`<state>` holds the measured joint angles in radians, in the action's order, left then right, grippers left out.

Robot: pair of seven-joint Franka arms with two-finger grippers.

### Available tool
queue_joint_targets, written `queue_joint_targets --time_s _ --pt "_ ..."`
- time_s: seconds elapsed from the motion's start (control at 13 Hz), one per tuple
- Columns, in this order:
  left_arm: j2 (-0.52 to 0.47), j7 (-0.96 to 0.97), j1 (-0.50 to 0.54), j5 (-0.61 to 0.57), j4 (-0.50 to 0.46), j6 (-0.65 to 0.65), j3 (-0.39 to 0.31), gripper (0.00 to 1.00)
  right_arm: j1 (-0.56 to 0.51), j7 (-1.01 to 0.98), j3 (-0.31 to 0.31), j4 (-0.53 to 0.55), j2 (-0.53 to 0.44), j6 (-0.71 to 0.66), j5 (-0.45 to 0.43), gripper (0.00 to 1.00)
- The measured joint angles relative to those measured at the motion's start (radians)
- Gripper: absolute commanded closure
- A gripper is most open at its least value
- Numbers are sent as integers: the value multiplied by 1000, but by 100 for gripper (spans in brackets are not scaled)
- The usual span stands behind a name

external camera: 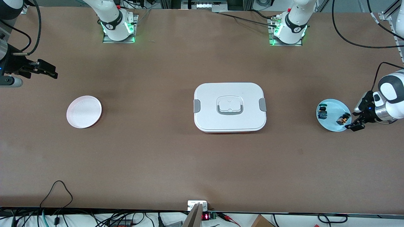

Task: Transfer orange switch to right arm and place
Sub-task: 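Lower the left gripper and grasp the orange switch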

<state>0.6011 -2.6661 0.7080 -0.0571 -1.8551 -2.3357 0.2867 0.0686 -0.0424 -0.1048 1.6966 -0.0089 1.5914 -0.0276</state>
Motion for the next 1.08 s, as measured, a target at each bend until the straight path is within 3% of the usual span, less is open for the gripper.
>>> queue_joint_targets --time_s 0.46,0.85,1.0,1.08 --pt "7 -1 1 0 -21 -31 3 0 0 0 0 0 0 -1 0 0" --pt "18 -1 1 0 -23 -43 4 7 0 0 0 0 0 -3 0 0" --pt "18 -1 1 0 -23 -44 4 22 0 0 0 0 0 -12 0 0" --pt "18 -2 1 0 -23 -44 4 35 0 0 0 0 0 -17 0 0"
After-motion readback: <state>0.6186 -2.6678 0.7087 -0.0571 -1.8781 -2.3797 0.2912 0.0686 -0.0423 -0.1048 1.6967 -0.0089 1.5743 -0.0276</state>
